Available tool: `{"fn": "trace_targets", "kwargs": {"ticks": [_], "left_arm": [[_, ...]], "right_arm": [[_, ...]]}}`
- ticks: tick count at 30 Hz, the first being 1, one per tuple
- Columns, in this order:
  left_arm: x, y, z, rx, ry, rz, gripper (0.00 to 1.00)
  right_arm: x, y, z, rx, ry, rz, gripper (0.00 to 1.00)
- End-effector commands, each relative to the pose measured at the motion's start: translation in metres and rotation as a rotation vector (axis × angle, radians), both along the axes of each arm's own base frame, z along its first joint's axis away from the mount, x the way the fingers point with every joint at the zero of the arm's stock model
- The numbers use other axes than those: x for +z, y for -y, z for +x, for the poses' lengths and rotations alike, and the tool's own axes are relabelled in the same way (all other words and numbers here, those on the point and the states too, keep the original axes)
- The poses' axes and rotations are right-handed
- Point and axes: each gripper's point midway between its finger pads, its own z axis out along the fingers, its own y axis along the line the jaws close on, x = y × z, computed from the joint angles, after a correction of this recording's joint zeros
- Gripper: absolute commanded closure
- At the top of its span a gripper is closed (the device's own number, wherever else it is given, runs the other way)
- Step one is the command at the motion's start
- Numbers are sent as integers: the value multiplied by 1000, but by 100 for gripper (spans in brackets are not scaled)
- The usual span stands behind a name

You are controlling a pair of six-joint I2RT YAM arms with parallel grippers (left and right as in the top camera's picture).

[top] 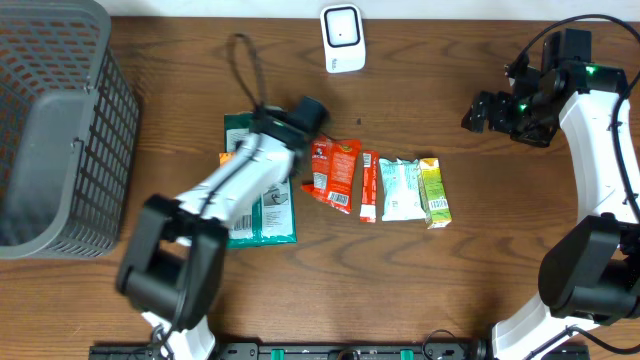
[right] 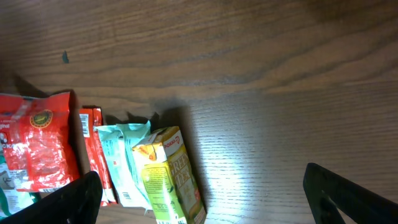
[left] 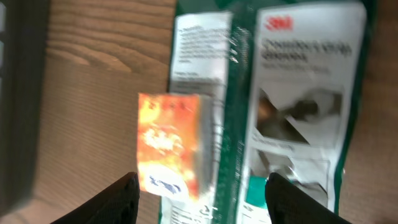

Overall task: Scan the item barcode
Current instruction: 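Open the left gripper to release the box on the gloves pack, then withdraw the left gripper back beside the basket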

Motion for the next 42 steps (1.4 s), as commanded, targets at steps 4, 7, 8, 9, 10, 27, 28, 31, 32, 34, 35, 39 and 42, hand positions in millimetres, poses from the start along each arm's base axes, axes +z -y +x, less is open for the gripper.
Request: {"fn": "trace_targets", "kwargs": {"ticks": [4,7,8,9,10,27,28,31,32,34,35,39,42], "left_arm": [[36,-24,18,50,-12,-478,35],[33,-32,17,36,-56,-665,36],[30,-34,15,28,-70,-712,40],[23,-40,12,30,-97,-784,42],[18,-43,9,37,-111,-812,43],[-30,-52,-13,0,-170,-947,51],[-31,-52,-12,-3,-165,-946,51],[-31,-53,-9,-12,-147,-942,51],[-30,-54,-5,-18,-133,-939,51],[-29,-55,0,-29,-111,-933,51],[-29,-55,2,-34,-101,-930,51],[-29,-54,3,-39,-98,-930,51],[-31,-51,1,-44,-108,-930,51]], "right_arm": [[4,3,1,3,13,-6,1],[4,3,1,3,13,-6,1],[4,3,1,3,13,-6,1],[4,2,1,3,13,-6,1],[4,3,1,3,13,-6,1],[4,3,1,3,13,-6,1],[4,3,1,3,13,-6,1],[4,3,1,3,13,-6,1],[4,3,1,3,13,-6,1],[4,3,1,3,13,-6,1],[4,3,1,3,13,-6,1],[4,3,1,3,13,-6,1],[4,3,1,3,13,-6,1]]}}
